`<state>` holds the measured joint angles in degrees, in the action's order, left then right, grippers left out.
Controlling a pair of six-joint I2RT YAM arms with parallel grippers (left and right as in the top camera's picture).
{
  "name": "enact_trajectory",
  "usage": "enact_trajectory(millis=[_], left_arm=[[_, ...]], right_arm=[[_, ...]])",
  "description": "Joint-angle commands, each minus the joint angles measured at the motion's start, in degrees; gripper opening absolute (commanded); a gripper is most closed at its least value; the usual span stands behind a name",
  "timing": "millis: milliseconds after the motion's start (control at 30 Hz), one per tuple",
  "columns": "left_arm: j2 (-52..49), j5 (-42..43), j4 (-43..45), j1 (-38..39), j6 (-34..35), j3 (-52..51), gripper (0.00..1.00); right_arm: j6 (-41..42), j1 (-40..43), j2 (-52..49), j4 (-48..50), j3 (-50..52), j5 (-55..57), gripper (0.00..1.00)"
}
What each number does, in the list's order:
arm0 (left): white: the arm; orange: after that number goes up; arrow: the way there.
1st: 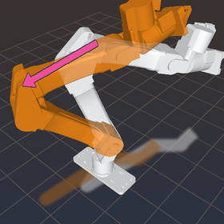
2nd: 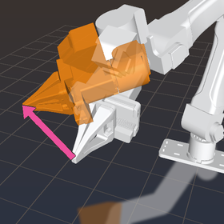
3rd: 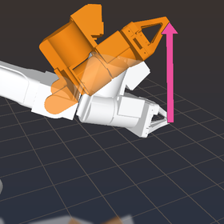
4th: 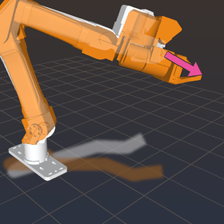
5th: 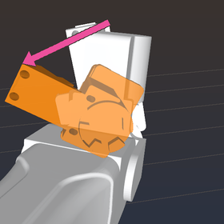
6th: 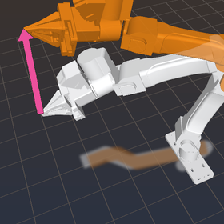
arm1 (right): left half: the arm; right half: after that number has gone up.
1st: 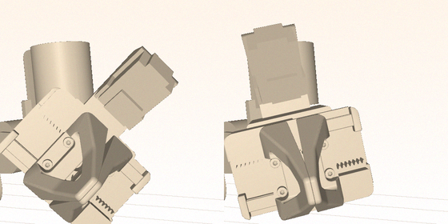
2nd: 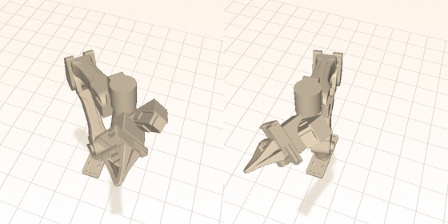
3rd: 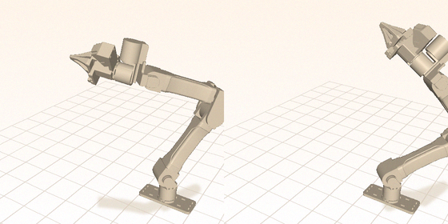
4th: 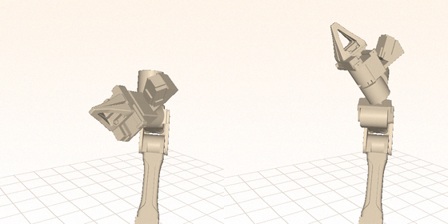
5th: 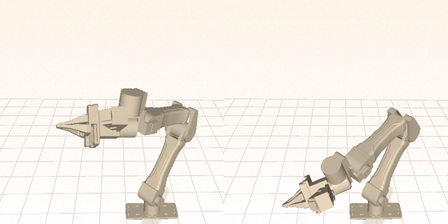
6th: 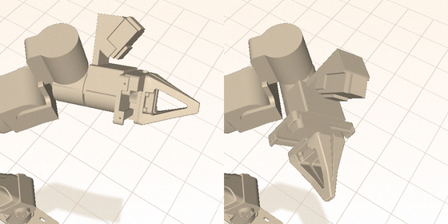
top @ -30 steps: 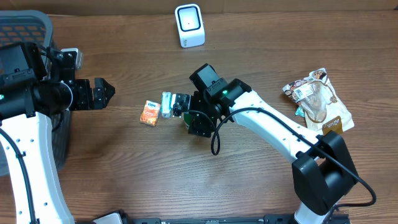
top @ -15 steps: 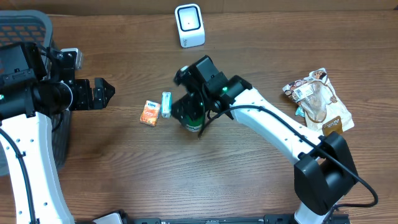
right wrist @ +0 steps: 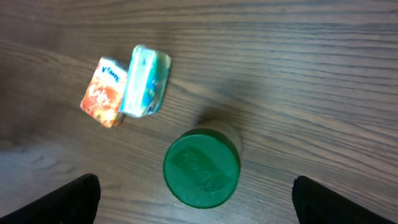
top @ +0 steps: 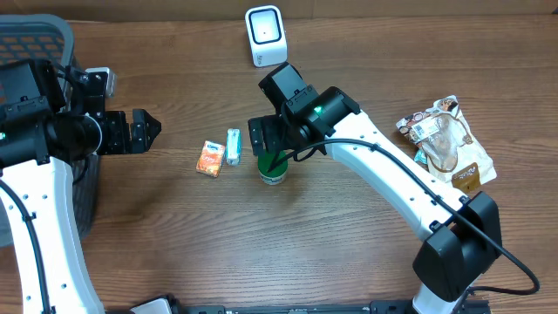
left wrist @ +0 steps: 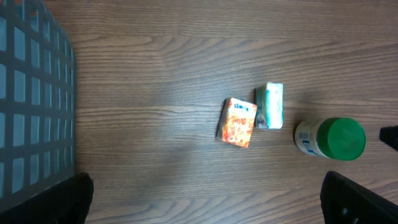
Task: Scan the item barcode
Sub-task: 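Lower the right gripper and grasp the green-capped jar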
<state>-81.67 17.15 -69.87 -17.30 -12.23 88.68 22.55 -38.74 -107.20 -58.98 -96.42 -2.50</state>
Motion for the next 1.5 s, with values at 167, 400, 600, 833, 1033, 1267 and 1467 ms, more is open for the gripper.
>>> enact_trajectory(millis=[167, 400, 600, 833, 1033, 1267, 1467], left_arm=[[-0.3, 0.0, 0.0, -0.3, -0.9, -0.2, 1.0], [-0.3, 0.0, 0.0, -0.3, -0.9, -0.2, 0.99], [-0.3, 0.0, 0.0, -0.3, -0.9, -0.2, 1.0], [-0.3, 0.0, 0.0, -0.3, -0.9, -0.2, 1.0], [-0.3, 0.0, 0.0, -0.3, -0.9, -0.2, 1.0], [-0.3, 0.0, 0.0, -0.3, -0.9, -0.2, 1.0], [-0.3, 0.0, 0.0, -0.3, -0.9, -0.2, 1.0]], right_arm=[[-4.8, -0.6, -3.3, 3.2, 0.6, -10.6, 1.0], [8.9, -0.5, -6.1, 1.4, 2.4, 0.8, 0.86], [10.5, -0.5, -7.9, 2.9, 2.4, 1.1, 0.91], [10.4, -0.6, -11.5, 2.7, 2.4, -4.0, 0.92], [7.8, -0.6, -11.9, 0.9, 2.4, -4.0, 0.89], [0.9, -0.5, -11.9, 0.2, 2.4, -4.0, 0.73], [-12.5, -0.5, -11.9, -1.8, 2.3, -4.0, 0.66]])
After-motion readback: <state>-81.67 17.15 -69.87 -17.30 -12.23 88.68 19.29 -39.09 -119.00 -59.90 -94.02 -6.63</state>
